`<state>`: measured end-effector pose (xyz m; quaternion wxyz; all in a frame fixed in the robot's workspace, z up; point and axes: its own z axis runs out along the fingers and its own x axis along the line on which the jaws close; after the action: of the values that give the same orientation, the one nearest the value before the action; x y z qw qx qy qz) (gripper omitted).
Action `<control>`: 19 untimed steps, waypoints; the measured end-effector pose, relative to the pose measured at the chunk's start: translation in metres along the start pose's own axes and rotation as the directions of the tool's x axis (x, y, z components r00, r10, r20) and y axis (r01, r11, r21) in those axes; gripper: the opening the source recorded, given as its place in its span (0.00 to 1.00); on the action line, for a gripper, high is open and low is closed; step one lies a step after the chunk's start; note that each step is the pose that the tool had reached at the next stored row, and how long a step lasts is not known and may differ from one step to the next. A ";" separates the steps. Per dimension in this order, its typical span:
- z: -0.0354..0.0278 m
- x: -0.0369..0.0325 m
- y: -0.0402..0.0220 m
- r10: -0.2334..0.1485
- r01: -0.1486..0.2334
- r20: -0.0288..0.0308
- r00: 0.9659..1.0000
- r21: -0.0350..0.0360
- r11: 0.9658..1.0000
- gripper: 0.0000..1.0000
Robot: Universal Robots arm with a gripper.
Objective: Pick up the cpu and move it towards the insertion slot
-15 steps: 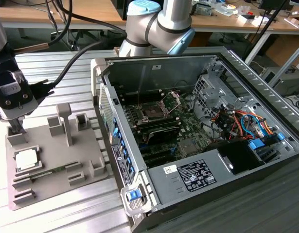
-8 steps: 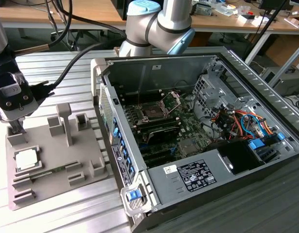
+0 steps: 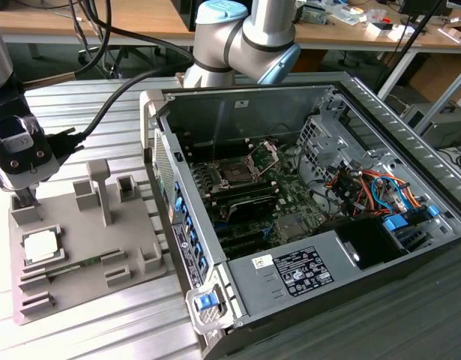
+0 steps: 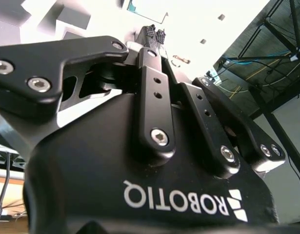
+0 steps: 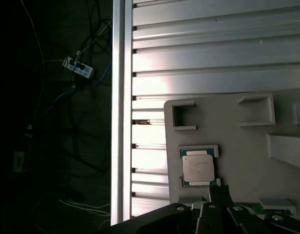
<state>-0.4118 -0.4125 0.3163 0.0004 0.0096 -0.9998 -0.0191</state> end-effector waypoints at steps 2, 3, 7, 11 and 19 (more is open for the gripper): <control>0.0009 0.0000 -0.0001 0.000 0.000 0.000 1.000 0.000 1.000 0.11; 0.0015 0.0001 -0.0001 0.000 0.000 0.000 1.000 0.000 1.000 0.11; 0.0038 0.0003 -0.0004 0.000 0.000 0.000 1.000 0.000 1.000 0.11; 0.0058 0.0007 -0.0008 0.000 0.000 0.000 1.000 0.000 1.000 0.11; 0.0113 0.0018 -0.0015 0.000 0.000 0.000 1.000 0.000 1.000 0.11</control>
<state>-0.4136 -0.4136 0.3050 0.0005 0.0096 -0.9998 -0.0191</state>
